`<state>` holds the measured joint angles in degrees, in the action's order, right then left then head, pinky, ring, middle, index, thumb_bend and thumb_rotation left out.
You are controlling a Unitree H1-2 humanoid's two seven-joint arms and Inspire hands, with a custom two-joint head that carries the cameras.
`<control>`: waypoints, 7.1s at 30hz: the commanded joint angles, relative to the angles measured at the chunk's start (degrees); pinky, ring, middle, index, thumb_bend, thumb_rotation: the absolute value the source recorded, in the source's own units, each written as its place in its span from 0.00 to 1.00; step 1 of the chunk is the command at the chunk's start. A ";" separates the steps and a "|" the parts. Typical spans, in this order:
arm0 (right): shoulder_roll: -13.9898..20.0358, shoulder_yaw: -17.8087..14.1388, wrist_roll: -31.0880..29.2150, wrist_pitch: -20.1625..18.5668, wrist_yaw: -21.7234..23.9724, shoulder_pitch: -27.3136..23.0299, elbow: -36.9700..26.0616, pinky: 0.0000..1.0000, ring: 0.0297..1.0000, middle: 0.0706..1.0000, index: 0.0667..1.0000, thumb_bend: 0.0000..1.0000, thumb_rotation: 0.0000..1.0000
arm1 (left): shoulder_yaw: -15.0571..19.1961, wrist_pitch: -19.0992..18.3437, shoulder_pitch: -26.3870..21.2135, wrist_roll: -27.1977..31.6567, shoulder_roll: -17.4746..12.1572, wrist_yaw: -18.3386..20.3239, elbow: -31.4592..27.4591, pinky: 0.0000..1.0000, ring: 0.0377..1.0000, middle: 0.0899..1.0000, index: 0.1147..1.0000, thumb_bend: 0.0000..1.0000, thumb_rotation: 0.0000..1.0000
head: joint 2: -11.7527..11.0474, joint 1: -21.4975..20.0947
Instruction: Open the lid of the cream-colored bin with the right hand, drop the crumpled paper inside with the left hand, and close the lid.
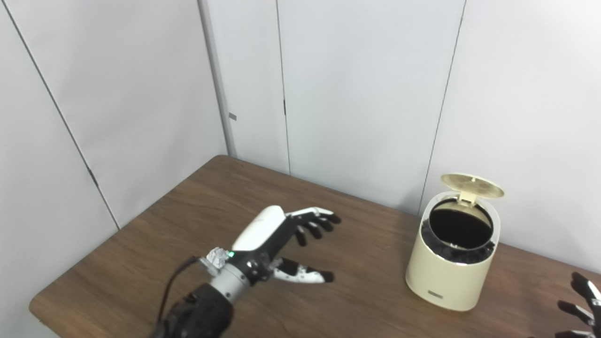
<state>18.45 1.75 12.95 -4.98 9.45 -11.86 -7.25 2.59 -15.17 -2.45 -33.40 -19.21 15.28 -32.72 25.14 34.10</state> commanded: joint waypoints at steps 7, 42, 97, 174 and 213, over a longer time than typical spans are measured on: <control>0.80 -0.36 0.50 0.16 -0.20 -2.29 -1.84 0.65 0.84 0.94 0.95 0.91 0.56 | 3.45 -8.38 0.68 -12.49 -12.02 9.41 -6.13 0.52 0.64 0.70 0.72 0.83 0.04 | 0.60 -0.64; 1.04 -0.74 1.01 -0.30 -0.21 -2.05 -2.52 0.67 0.82 0.94 0.95 0.90 0.58 | 4.47 -1.05 0.21 -37.09 -20.29 19.75 6.72 0.53 0.63 0.65 0.68 0.88 0.16 | 1.39 -1.50; 1.61 -2.16 0.72 -1.41 0.13 -1.59 -4.40 0.42 0.74 0.89 0.90 0.93 0.64 | -2.32 2.19 2.88 -22.72 -18.67 3.29 26.29 0.40 0.40 0.42 0.43 0.53 0.00 | 4.35 -2.70; -1.98 0.11 3.50 -4.75 -0.80 -2.13 -6.49 0.68 0.85 0.94 0.93 0.70 0.36 | -3.35 15.64 -12.30 -32.56 -7.18 -23.00 12.45 0.25 0.28 0.42 0.42 0.53 0.00 | 4.34 -18.08; -4.20 2.84 8.43 -0.36 -3.40 -2.10 -5.08 0.68 0.83 0.91 0.90 0.75 0.35 | -18.67 21.37 -33.28 -30.93 7.53 -38.66 38.56 0.20 0.31 0.42 0.42 0.53 0.00 | 0.82 -34.88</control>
<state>14.25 4.78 20.93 -7.25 7.48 -12.24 -9.94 -16.12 5.76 -32.57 -64.76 -11.58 -20.87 6.21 25.93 -0.70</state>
